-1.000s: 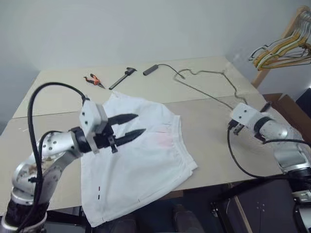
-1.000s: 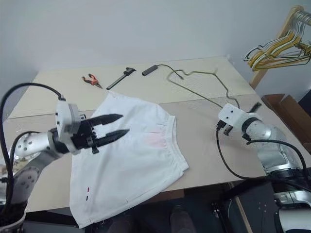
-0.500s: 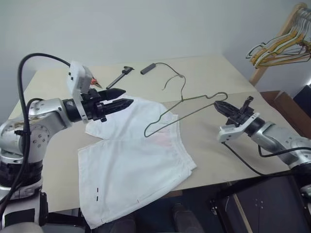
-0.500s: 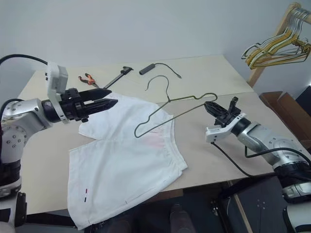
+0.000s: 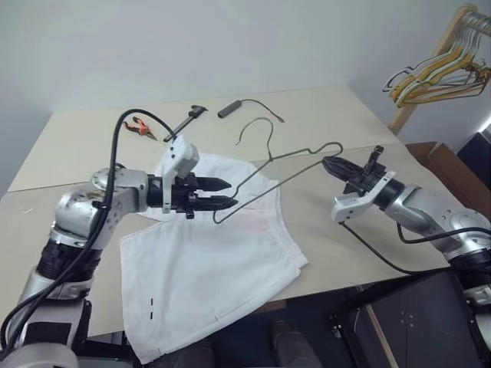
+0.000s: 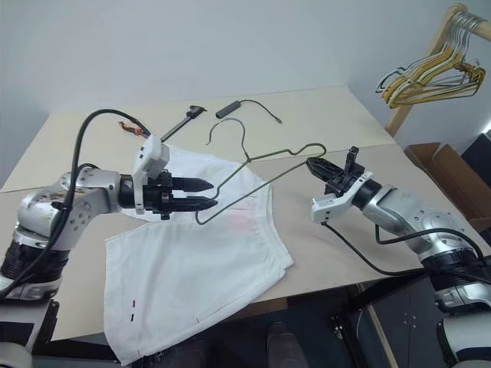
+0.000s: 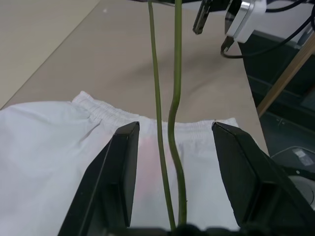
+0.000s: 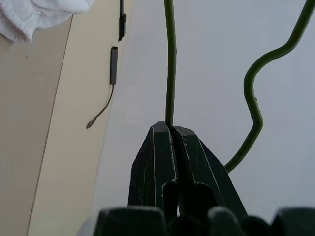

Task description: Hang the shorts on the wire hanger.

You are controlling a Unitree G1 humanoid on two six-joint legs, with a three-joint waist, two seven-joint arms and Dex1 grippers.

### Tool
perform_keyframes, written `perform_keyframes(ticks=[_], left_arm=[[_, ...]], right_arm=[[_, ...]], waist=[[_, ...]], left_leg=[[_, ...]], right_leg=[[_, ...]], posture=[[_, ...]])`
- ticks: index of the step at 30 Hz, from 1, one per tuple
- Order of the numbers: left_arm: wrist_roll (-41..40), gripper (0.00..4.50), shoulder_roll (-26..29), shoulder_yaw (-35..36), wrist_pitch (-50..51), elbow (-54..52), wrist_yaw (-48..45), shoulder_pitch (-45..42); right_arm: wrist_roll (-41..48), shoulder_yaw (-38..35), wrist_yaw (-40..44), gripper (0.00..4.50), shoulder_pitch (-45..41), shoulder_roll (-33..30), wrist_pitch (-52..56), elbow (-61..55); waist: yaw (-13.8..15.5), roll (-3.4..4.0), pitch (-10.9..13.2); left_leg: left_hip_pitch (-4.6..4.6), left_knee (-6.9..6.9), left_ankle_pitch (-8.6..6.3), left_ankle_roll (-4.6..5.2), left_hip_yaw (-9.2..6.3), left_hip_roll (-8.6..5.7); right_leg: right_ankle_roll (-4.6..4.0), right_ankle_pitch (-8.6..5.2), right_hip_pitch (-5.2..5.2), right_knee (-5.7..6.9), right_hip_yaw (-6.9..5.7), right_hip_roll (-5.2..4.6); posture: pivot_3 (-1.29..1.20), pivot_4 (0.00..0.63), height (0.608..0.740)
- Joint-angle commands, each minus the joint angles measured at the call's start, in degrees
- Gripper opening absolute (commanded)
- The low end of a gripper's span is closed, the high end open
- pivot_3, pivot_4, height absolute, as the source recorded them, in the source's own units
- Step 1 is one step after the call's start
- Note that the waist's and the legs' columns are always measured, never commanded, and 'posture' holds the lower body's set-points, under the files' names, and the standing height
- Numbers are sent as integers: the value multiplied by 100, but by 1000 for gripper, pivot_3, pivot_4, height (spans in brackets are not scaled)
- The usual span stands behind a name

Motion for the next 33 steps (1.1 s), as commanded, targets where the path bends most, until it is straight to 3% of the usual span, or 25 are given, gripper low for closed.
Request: perform_keyframes(ticks=[1,9,17,23,29,31,33], left_arm=[[404,2548,2,-176,-228,54,-52,-109],[858,2548,-293,-417,-133,175,77,-139],[974,82,-351,-329,-43,169,99,-109],[1034,13,-317,-253,-39,129,165,-83],[1161,0,-94,-208,-153,112,44,-84],[1304,0,79,-258,-320,46,-44,-37],[1404,0,217,-300,-446,-5,-123,-18]], right_arm=[[211,-323,78,22,-93,15,133,-301],[280,-414,295,22,-147,109,243,-468],[261,-426,343,0,-188,134,258,-481],[365,-449,493,0,-179,116,242,-484],[1178,-355,1139,1724,73,-246,-507,-591],[1918,-302,1813,2410,251,-435,-557,-802],[3237,-293,2789,3100,514,-573,-71,-1299]], waist=[[1,0,-1],[7,-3,-6],[-1,-2,-7],[4,-2,-11],[1,-2,-11],[2,-2,-11],[3,-2,-11]], left_leg=[[0,0,0,0,0,0],[-4,8,0,0,-1,0],[-4,19,0,0,-1,0],[-8,28,-1,1,-2,0],[-10,31,-1,2,-2,0],[-9,31,-3,5,-3,1],[-10,31,-4,7,-3,1]], right_leg=[[0,0,0,0,0,0],[0,1,0,2,-1,0],[0,2,0,10,0,0],[2,2,0,11,0,0],[3,3,0,11,0,0],[3,3,0,10,-1,0],[3,3,1,8,-1,0]], posture=[[-78,47,740],[-84,47,740],[-82,49,740],[-81,49,740],[-80,52,740],[-73,56,740],[-69,56,740]])
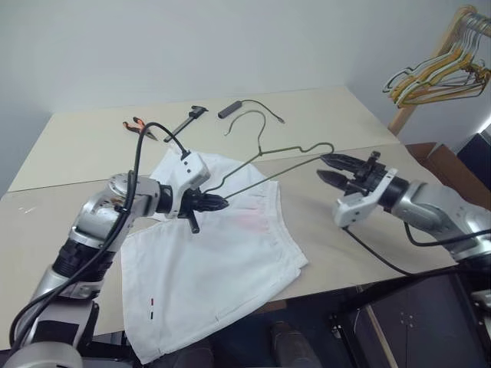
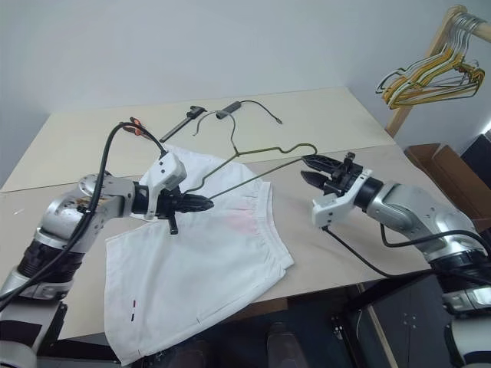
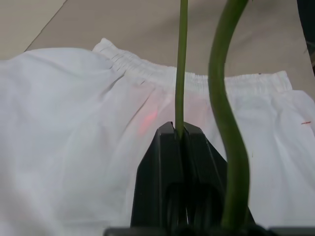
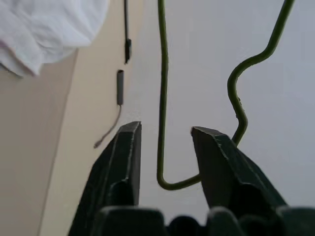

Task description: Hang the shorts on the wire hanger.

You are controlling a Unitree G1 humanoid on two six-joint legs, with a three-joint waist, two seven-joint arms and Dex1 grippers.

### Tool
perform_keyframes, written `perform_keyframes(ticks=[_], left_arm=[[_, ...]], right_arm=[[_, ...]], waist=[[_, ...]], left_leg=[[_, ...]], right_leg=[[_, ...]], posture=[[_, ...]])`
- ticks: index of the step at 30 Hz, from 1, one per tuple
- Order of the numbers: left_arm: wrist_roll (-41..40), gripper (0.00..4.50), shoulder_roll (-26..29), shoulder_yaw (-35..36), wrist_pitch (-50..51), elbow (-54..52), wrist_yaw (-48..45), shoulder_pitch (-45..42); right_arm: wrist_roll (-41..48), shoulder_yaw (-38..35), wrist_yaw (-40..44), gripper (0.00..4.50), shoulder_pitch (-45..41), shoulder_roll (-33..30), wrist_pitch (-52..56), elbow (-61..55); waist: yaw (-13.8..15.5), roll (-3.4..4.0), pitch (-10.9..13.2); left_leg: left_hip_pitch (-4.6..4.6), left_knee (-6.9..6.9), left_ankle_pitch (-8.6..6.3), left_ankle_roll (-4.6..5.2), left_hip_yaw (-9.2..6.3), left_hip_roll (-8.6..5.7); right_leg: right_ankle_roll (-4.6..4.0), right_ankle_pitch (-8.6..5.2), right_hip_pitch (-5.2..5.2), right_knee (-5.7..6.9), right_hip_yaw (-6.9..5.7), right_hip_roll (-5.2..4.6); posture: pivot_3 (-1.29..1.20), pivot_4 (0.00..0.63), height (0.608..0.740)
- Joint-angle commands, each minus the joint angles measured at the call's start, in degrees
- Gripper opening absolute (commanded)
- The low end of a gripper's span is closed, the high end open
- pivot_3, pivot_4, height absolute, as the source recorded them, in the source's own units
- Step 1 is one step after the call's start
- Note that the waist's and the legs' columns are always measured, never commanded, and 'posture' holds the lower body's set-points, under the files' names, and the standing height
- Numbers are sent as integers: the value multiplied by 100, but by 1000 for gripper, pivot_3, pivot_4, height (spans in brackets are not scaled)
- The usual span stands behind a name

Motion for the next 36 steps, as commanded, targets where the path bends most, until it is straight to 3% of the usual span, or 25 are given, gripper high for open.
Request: perform_keyframes(ticks=[1,3,5,11,22,30,33,36], left_arm=[[200,0,216,71,-317,-243,-139,-10],[399,0,353,-6,-592,-301,-221,56],[626,0,459,-102,-818,-359,-252,140],[1026,0,485,-339,-910,-495,-258,219],[977,0,471,-275,-827,-688,-537,221],[1000,0,403,-274,-866,-733,-580,196],[1007,0,387,-275,-881,-711,-595,169],[1014,0,385,-280,-895,-737,-602,168]], right_arm=[[2310,-115,1645,3362,294,-302,866,-1032],[3756,-218,2707,4065,457,-585,2032,-1737],[4882,-361,3450,4065,353,-766,3344,-2177],[5537,-179,4811,4065,-843,-698,5464,-1976],[3868,1145,5657,4065,-2105,-21,6821,-1577],[3077,1568,5859,4065,-2611,602,7263,-1053],[3007,1601,6091,3494,-2670,693,7307,-989],[2883,1633,6263,2466,-2659,716,7214,-972]], waist=[[-1,0,0],[8,0,0],[5,1,-1],[99,1,-2],[223,5,-4],[267,7,-6],[306,8,-7],[318,7,-8]], left_leg=[[1,2,-1,3,0,1],[3,8,-3,6,-1,1],[15,13,-6,10,-4,3],[58,17,-18,31,-12,12],[-57,47,-21,37,-8,10],[-60,50,-21,36,-9,9],[-62,50,-21,36,-9,9],[-61,50,-21,36,-9,9]], right_leg=[[0,0,4,0,0,0],[1,0,10,2,0,0],[1,0,24,1,-2,1],[2,0,78,-13,-20,11],[0,3,-44,11,-18,9],[0,5,-45,11,-21,9],[0,6,-46,9,-21,9],[0,6,-45,9,-22,9]], posture=[[-63,57,740],[-60,57,740],[-57,58,740],[-43,59,740],[-43,62,740],[-38,55,740],[-36,51,740],[-36,49,740]])
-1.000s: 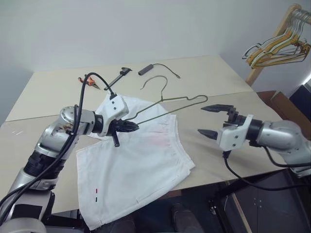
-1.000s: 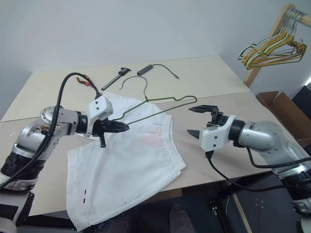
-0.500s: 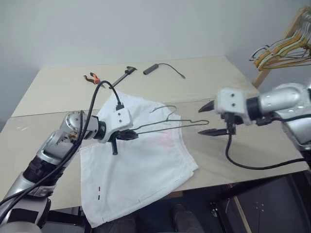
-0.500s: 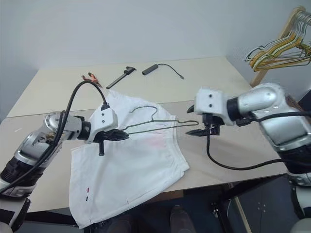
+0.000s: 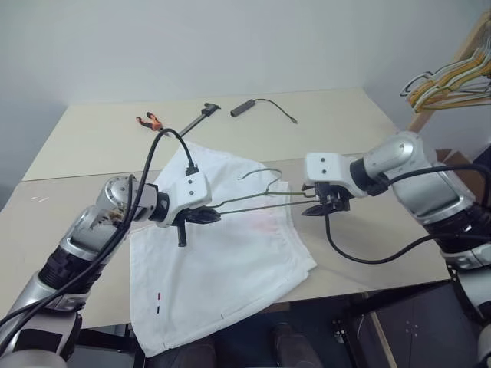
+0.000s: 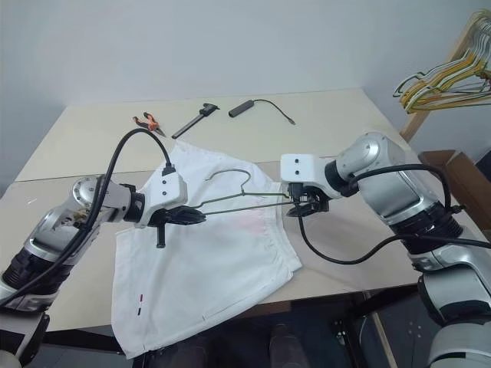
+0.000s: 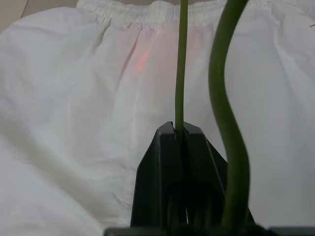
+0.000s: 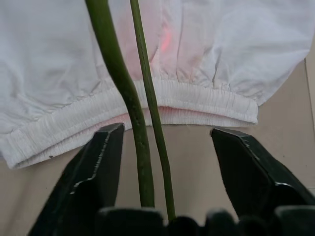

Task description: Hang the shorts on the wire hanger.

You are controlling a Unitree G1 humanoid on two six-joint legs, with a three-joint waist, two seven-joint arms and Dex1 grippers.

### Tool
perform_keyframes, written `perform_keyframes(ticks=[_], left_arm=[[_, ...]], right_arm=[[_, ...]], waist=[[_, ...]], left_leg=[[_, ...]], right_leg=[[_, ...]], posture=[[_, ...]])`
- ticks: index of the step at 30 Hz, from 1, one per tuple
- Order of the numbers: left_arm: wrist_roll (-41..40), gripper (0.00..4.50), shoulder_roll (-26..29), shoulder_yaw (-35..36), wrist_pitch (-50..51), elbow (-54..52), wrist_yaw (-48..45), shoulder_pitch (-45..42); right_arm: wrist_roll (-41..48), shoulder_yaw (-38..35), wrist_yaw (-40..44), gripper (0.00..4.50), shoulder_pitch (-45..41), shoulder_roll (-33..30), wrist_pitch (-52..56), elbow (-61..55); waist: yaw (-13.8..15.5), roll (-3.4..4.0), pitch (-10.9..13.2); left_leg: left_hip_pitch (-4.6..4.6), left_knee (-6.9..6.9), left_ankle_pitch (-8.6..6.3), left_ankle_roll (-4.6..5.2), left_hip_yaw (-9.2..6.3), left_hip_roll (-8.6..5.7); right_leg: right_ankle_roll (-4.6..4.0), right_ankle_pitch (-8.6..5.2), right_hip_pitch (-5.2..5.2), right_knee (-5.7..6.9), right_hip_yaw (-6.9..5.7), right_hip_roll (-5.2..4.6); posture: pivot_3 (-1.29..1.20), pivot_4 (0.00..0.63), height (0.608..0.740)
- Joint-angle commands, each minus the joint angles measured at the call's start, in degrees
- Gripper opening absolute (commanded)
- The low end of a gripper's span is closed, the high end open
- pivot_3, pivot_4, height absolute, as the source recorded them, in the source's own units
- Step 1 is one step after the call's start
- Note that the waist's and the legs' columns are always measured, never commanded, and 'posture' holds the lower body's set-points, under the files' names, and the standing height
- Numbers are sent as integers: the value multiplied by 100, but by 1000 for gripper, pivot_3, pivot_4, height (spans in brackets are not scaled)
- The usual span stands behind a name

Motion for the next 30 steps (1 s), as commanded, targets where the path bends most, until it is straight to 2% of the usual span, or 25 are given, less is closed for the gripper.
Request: perform_keyframes(ticks=[1,6,7,11,14,15,23,27,28,30], left_arm=[[10,0,5,127,-91,-185,-20,-145],[23,0,11,132,-132,-194,-31,-126],[32,0,11,131,-146,-185,-30,-131],[44,0,15,151,-238,-177,-54,-116],[-45,0,-112,445,-1508,54,-152,236],[-117,550,-159,530,-1677,139,-185,295],[-542,3041,-297,1195,-2133,1203,-435,53],[-763,4315,-209,1657,-2063,1571,-404,84],[-855,4488,-201,1747,-1993,1563,-423,131],[-1357,4488,-205,2039,-1725,1253,-605,450]], right_arm=[[-155,-55,194,2078,-156,19,-64,-29],[-260,-109,305,274,-124,16,-136,43],[-279,-121,320,25,-115,15,-157,73],[-302,-195,380,25,-79,10,-238,148],[-103,-372,479,25,71,-83,-213,-8],[-35,-443,509,0,149,-118,-200,-67],[756,-1218,681,0,1114,-682,618,-814],[1158,-1879,404,0,2082,-1144,1322,-1118],[1237,-2007,338,0,2283,-1220,1434,-1171],[1506,-2402,156,0,2842,-1318,1890,-1170]], waist=[[2,0,-1],[-4,0,-11],[-6,1,-16],[-1,0,-64],[-2,1,-90],[1,0,-96],[27,4,-111],[21,4,-111],[22,4,-111],[9,4,-111]], left_leg=[[0,0,0,0,-1,0],[1,0,1,-1,-1,0],[1,0,1,-1,-1,0],[1,0,1,-1,-1,0],[3,0,1,-3,0,0],[3,0,2,-3,0,1],[4,2,3,-5,-3,0],[2,2,1,-2,-5,1],[3,2,1,-1,-4,1],[2,2,1,-1,-3,1]], right_leg=[[0,0,1,0,-1,0],[-1,2,1,2,-2,0],[-1,2,1,2,-2,0],[-1,2,1,1,-2,0],[-3,5,2,1,-2,0],[-4,5,2,0,-3,0],[-4,12,8,-1,-8,0],[-3,12,9,-7,-9,0],[-3,12,9,-6,-9,0],[-3,12,9,-8,-8,0]], posture=[[-35,45,740],[-34,35,740],[-33,32,740],[-33,25,740],[-34,23,740],[-34,24,740],[-41,44,740],[-51,62,740],[-52,66,740],[-55,79,740]])
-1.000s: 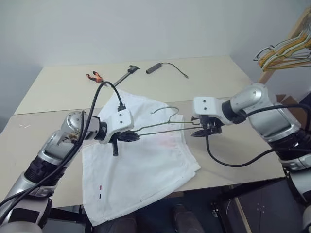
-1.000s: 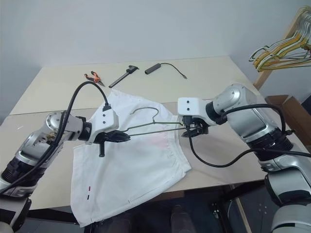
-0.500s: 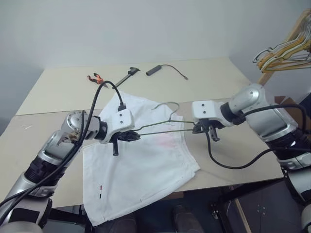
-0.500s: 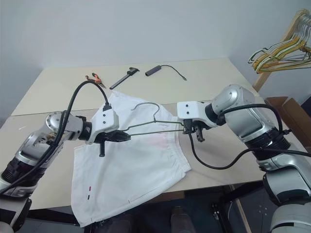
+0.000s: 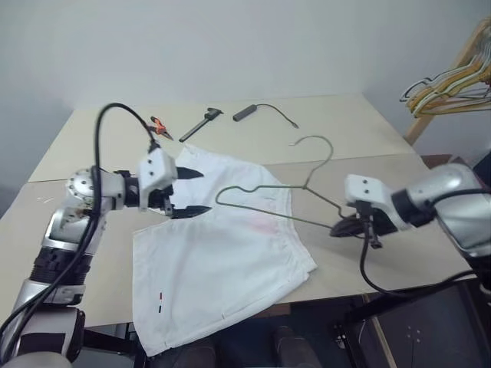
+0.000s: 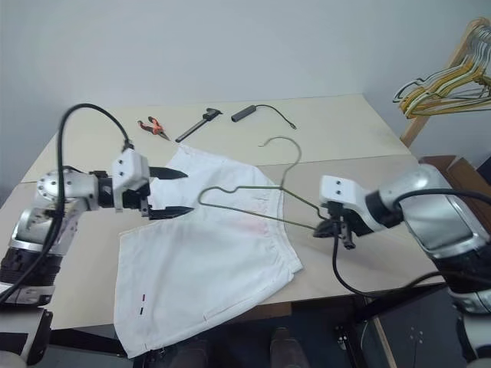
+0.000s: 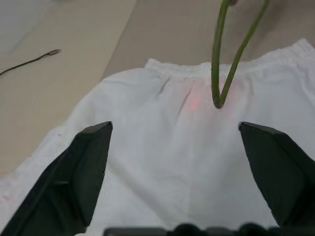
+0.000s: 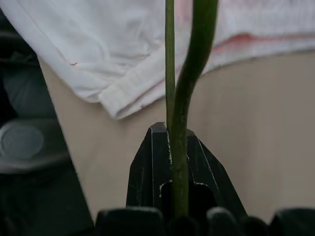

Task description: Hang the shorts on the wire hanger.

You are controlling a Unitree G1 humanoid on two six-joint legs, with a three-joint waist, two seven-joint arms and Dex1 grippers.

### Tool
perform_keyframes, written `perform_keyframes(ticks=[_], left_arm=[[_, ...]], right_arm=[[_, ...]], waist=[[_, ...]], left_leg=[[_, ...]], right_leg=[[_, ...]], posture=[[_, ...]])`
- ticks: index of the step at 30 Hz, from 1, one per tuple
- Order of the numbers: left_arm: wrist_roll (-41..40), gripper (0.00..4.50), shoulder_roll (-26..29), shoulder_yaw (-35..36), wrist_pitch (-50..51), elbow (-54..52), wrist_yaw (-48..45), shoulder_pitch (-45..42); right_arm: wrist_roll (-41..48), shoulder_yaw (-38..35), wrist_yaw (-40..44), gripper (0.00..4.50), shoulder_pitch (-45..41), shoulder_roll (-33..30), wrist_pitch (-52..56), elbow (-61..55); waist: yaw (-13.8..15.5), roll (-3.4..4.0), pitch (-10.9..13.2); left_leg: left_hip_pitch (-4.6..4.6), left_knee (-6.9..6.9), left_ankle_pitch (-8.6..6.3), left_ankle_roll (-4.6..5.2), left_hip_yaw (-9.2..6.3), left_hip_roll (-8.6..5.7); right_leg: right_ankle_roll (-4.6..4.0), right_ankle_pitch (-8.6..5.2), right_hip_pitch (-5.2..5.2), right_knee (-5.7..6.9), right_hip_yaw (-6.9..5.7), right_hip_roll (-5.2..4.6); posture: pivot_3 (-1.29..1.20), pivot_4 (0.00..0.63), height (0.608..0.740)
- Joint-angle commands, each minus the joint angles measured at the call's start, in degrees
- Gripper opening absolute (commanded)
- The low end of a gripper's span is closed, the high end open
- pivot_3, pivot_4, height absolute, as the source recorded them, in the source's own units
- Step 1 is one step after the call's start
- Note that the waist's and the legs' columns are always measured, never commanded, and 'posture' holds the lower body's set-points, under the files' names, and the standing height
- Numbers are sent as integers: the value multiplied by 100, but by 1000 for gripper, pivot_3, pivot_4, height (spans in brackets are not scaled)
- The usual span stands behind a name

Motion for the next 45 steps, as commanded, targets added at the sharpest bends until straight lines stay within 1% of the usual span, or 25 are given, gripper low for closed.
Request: perform_keyframes(ticks=[1,4,6,10,12,13,17,22,27,31,38,42,45], left_arm=[[-752,4488,-43,555,254,-570,-106,452],[-1295,4488,-87,739,358,-1292,-327,979],[-1455,4488,-75,741,439,-1650,-334,1179],[-1554,4488,-44,651,675,-1966,-208,1222],[-1556,4488,-27,638,717,-2002,-190,1206],[-1562,4488,-16,636,736,-2012,-183,1201],[-1598,4488,50,664,809,-2077,-226,1219],[-1664,4488,111,719,860,-2189,-235,1308],[-1712,4488,111,751,924,-2235,-124,1345],[-1739,4488,114,746,925,-2277,-65,1391],[-1680,4488,121,739,861,-2312,-27,1457],[-1611,4488,96,750,818,-2352,106,1498],[-1642,4488,83,765,880,-2413,235,1481]], right_arm=[[513,-779,-277,0,615,-153,813,-158],[1022,-1233,-563,0,1193,13,1841,-106],[1284,-1459,-783,0,1448,173,2354,-42],[1613,-1685,-1264,0,1522,535,3151,356],[1679,-1687,-1441,0,1504,623,3287,534],[1727,-1682,-1491,0,1496,641,3314,608],[1943,-1646,-1581,0,1472,612,3458,800],[2149,-1510,-1544,0,1565,488,3342,742],[2254,-1321,-1494,0,1542,314,3246,716],[2294,-1216,-1438,0,1456,203,3134,882],[2345,-672,-1059,0,1417,-141,2920,799],[2366,-532,-1037,0,926,12,2973,1186],[2225,-379,-1106,0,511,153,2876,1584]], waist=[[-25,2,1],[-25,0,9],[-12,-3,15],[-3,-2,30],[-11,-2,40],[-14,-3,44],[-16,-1,56],[2,-1,66],[3,0,72],[4,-2,78],[16,2,105],[-6,4,123],[16,4,139]], left_leg=[[6,0,-1,2,3,1],[15,0,-3,6,4,4],[20,-1,-3,6,3,5],[50,-2,-3,6,6,3],[94,-24,-4,8,6,4],[107,-27,-5,9,7,5],[105,-27,-7,11,6,5],[98,-26,-8,14,5,4],[100,-26,-8,14,6,5],[99,-26,-8,14,6,5],[98,-27,-9,14,6,6],[99,-27,-9,14,8,8],[99,-29,-9,14,5,8]], right_leg=[[0,0,1,4,3,0],[0,-1,8,8,6,3],[-1,0,14,9,6,4],[0,-1,48,0,7,5],[19,-14,103,-19,6,7],[36,-27,108,-21,7,8],[30,-25,106,-24,7,9],[27,-24,106,-28,6,7],[46,-35,106,-27,6,7],[50,-38,106,-28,6,7],[51,-40,105,-31,6,7],[52,-40,105,-31,6,8],[52,-40,104,-32,4,9]], posture=[[-54,85,740],[-55,100,740],[-54,105,740],[-54,113,740],[-49,117,740],[-48,117,740],[-39,118,740],[-33,119,740],[-27,121,740],[-25,123,740],[-18,125,740],[-6,124,740],[6,119,740]])
